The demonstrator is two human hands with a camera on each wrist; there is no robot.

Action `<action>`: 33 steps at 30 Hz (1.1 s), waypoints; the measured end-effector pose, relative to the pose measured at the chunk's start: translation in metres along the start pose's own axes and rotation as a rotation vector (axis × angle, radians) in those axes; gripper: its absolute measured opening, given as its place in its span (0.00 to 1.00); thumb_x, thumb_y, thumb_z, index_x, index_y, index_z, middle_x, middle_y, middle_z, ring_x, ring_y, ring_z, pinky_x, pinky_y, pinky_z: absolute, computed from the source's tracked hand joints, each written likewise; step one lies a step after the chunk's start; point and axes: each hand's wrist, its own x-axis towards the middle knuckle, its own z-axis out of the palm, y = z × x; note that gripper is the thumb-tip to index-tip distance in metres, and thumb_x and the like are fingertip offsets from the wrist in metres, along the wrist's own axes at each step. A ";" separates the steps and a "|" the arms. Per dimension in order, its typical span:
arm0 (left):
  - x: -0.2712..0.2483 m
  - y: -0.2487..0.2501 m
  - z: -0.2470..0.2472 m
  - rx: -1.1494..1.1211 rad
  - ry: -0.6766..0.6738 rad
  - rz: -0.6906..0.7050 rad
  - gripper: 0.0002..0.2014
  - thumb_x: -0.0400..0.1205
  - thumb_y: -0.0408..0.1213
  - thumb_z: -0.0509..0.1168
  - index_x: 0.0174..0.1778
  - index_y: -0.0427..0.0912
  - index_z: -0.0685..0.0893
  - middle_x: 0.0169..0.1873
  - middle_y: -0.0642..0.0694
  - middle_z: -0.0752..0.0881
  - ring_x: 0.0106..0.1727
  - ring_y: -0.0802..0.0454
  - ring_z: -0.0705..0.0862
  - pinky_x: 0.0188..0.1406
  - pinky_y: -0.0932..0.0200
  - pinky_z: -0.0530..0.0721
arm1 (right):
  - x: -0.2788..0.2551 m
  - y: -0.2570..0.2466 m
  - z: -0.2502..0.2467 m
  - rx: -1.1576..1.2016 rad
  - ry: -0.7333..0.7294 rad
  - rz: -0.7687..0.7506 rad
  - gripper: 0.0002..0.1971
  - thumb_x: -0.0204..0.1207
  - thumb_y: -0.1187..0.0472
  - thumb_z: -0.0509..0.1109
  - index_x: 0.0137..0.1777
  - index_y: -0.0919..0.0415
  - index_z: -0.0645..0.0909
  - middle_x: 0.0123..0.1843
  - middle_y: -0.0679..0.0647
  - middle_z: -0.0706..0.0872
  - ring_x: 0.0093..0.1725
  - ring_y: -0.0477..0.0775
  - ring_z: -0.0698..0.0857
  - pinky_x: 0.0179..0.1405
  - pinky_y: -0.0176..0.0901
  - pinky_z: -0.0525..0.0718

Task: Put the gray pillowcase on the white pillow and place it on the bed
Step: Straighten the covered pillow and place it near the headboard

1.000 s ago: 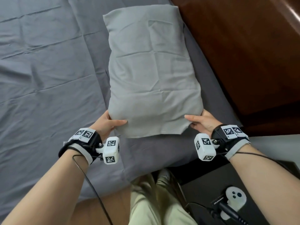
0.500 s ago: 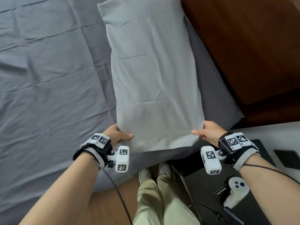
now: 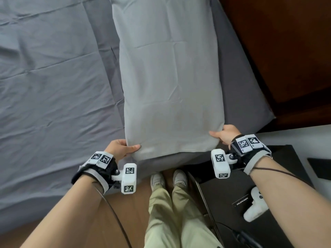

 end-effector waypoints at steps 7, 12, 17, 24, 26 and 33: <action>0.008 -0.006 0.021 0.171 0.204 -0.033 0.15 0.72 0.36 0.76 0.51 0.33 0.88 0.43 0.41 0.87 0.45 0.46 0.84 0.51 0.54 0.83 | 0.007 0.018 0.004 -0.210 0.027 0.080 0.13 0.69 0.61 0.78 0.48 0.72 0.86 0.49 0.65 0.91 0.50 0.65 0.89 0.59 0.58 0.86; 0.004 0.002 0.010 0.230 0.413 -0.097 0.12 0.68 0.39 0.77 0.35 0.39 0.80 0.38 0.39 0.85 0.37 0.45 0.79 0.37 0.57 0.75 | -0.010 0.004 -0.001 -0.187 0.314 0.161 0.19 0.70 0.68 0.73 0.62 0.66 0.80 0.61 0.63 0.83 0.62 0.63 0.84 0.57 0.44 0.78; -0.012 0.025 0.021 -0.135 0.119 -0.062 0.08 0.78 0.43 0.69 0.39 0.44 0.80 0.33 0.46 0.81 0.25 0.57 0.82 0.29 0.63 0.73 | -0.039 -0.016 0.005 0.422 -0.050 0.289 0.20 0.83 0.49 0.61 0.59 0.68 0.78 0.46 0.60 0.86 0.36 0.48 0.91 0.39 0.40 0.79; -0.005 0.058 0.031 -0.707 -0.212 -0.207 0.50 0.74 0.66 0.62 0.83 0.42 0.47 0.76 0.34 0.69 0.67 0.40 0.79 0.47 0.43 0.83 | -0.012 -0.043 0.004 0.869 -0.368 0.412 0.56 0.63 0.19 0.54 0.80 0.64 0.60 0.69 0.69 0.78 0.64 0.68 0.81 0.63 0.71 0.77; 0.000 0.066 0.028 -0.820 -0.168 -0.212 0.53 0.72 0.68 0.63 0.83 0.42 0.46 0.74 0.33 0.70 0.58 0.37 0.82 0.45 0.37 0.82 | -0.002 -0.051 0.004 0.860 -0.347 0.389 0.59 0.53 0.16 0.60 0.81 0.53 0.61 0.72 0.64 0.77 0.64 0.70 0.81 0.48 0.75 0.81; -0.009 0.094 0.012 -0.852 -0.203 -0.132 0.50 0.68 0.74 0.59 0.81 0.48 0.59 0.74 0.38 0.75 0.66 0.34 0.81 0.53 0.31 0.81 | -0.010 -0.088 0.004 0.772 -0.297 0.331 0.47 0.56 0.19 0.64 0.67 0.52 0.70 0.70 0.59 0.75 0.58 0.73 0.78 0.56 0.88 0.72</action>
